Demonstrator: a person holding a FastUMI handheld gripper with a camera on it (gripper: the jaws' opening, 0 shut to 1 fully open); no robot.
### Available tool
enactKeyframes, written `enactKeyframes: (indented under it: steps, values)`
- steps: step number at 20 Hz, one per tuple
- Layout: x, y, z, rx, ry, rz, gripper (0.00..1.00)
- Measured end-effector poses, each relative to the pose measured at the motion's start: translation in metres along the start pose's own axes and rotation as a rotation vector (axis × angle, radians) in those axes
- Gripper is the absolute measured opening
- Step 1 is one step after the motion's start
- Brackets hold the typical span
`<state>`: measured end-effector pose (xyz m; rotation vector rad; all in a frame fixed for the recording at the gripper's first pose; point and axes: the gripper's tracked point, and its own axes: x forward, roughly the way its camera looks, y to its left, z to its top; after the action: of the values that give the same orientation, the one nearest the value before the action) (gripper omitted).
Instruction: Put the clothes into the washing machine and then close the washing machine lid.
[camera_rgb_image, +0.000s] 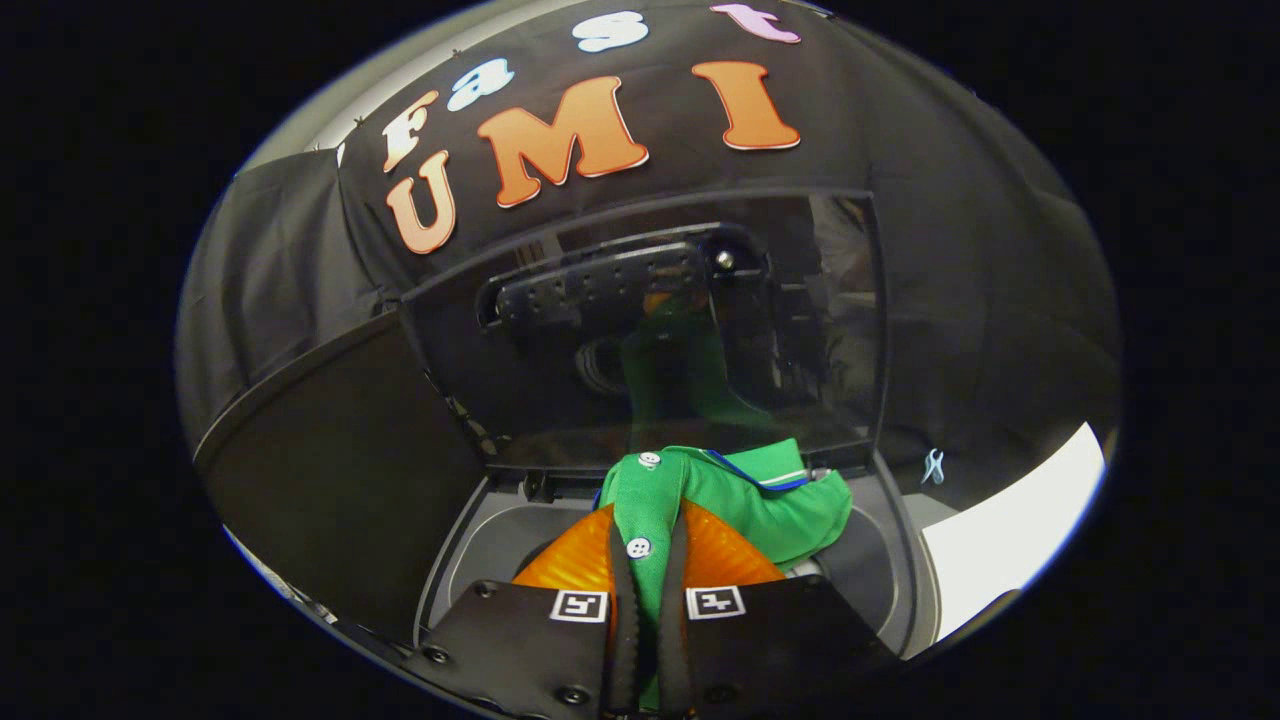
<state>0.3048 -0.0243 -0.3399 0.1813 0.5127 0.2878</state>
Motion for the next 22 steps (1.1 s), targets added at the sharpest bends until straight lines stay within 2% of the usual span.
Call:
enactKeyframes:
  steps: [7,9,12,19,22]
  values:
    - [0.043,0.008,-0.061,0.052,0.224,-0.023,0.15]
    - [0.044,0.006,-0.089,0.094,0.317,-0.044,0.15]
    - [0.056,-0.004,-0.111,0.123,0.385,-0.096,0.15]
    - [0.072,-0.028,-0.122,0.077,0.468,-0.204,0.16]
    - [0.073,-0.030,-0.123,0.082,0.476,-0.209,0.27]
